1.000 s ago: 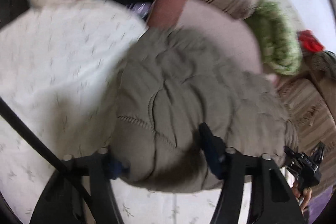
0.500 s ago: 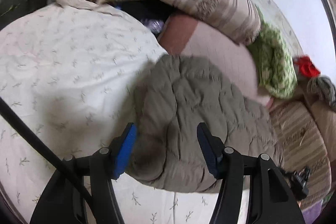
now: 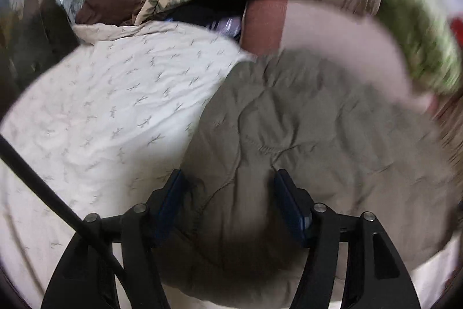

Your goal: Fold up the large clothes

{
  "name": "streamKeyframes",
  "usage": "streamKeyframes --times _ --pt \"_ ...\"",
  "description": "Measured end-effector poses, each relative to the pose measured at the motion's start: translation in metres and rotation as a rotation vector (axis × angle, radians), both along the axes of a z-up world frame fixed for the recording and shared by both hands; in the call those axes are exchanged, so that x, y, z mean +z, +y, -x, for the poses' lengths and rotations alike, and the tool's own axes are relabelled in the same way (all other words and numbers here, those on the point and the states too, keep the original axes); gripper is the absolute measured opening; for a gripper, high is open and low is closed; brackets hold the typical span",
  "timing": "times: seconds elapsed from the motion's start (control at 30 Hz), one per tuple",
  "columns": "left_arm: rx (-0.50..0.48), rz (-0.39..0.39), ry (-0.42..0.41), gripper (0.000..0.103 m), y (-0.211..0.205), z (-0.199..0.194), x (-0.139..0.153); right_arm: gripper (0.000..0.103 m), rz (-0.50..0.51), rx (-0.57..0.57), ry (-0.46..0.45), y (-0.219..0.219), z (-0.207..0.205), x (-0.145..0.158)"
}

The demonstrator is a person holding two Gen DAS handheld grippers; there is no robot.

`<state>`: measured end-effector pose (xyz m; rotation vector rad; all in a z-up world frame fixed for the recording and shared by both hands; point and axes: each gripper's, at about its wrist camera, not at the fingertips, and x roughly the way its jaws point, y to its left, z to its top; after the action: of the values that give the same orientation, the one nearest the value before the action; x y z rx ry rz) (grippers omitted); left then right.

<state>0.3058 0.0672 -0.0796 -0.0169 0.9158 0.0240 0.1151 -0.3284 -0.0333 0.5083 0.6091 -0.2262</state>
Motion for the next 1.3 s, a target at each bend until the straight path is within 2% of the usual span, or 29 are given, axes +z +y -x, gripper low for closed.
streamKeyframes --times 0.07,0.1,0.17,0.23,0.3,0.37,0.43,0.5,0.7,1.03,1.1,1.17,1.3 --pt "-0.013 -0.116 0.056 0.070 -0.010 -0.007 -0.020 0.073 -0.017 0.108 0.027 0.016 -0.027 -0.011" --pt "-0.019 -0.132 0.064 0.071 -0.012 -0.008 -0.024 0.073 -0.033 0.145 0.064 0.019 -0.041 -0.022" --pt "-0.023 -0.141 0.056 0.072 -0.012 -0.008 -0.022 0.073 0.003 0.118 0.169 0.018 -0.061 -0.048" --pt "-0.026 -0.131 0.048 0.072 -0.010 -0.008 -0.021 0.073 0.033 0.105 0.159 0.015 -0.060 -0.054" --pt "-0.012 -0.082 0.055 0.072 -0.003 -0.008 -0.020 0.073 0.085 0.095 0.169 0.018 -0.056 -0.050" --pt "0.013 -0.019 0.052 0.072 0.006 -0.005 -0.014 0.073 0.078 0.080 0.142 0.015 -0.048 -0.044" --pt "0.030 -0.005 0.025 0.072 0.008 0.000 -0.006 0.073 0.047 0.054 0.119 0.008 -0.038 -0.041" --pt "0.053 -0.016 -0.020 0.072 0.009 0.010 0.004 0.073 0.046 0.029 0.105 0.006 -0.032 -0.035" --pt "0.091 -0.074 -0.123 0.072 0.015 0.041 0.024 0.074 0.160 -0.012 0.107 0.021 -0.013 -0.022" --pt "0.161 -0.061 -0.104 0.072 0.040 0.050 0.027 0.078 0.174 -0.074 0.126 0.020 0.007 -0.023" --pt "0.155 -0.020 -0.090 0.072 0.045 0.045 0.025 0.082 0.175 -0.091 0.132 0.012 0.007 -0.022" --pt "0.104 0.121 -0.044 0.074 0.055 0.027 0.022 0.092 0.125 -0.112 0.144 -0.006 0.004 -0.024" --pt "-0.036 0.350 0.103 0.076 0.066 -0.020 -0.007 0.095 -0.059 -0.077 0.221 -0.053 -0.019 -0.048"
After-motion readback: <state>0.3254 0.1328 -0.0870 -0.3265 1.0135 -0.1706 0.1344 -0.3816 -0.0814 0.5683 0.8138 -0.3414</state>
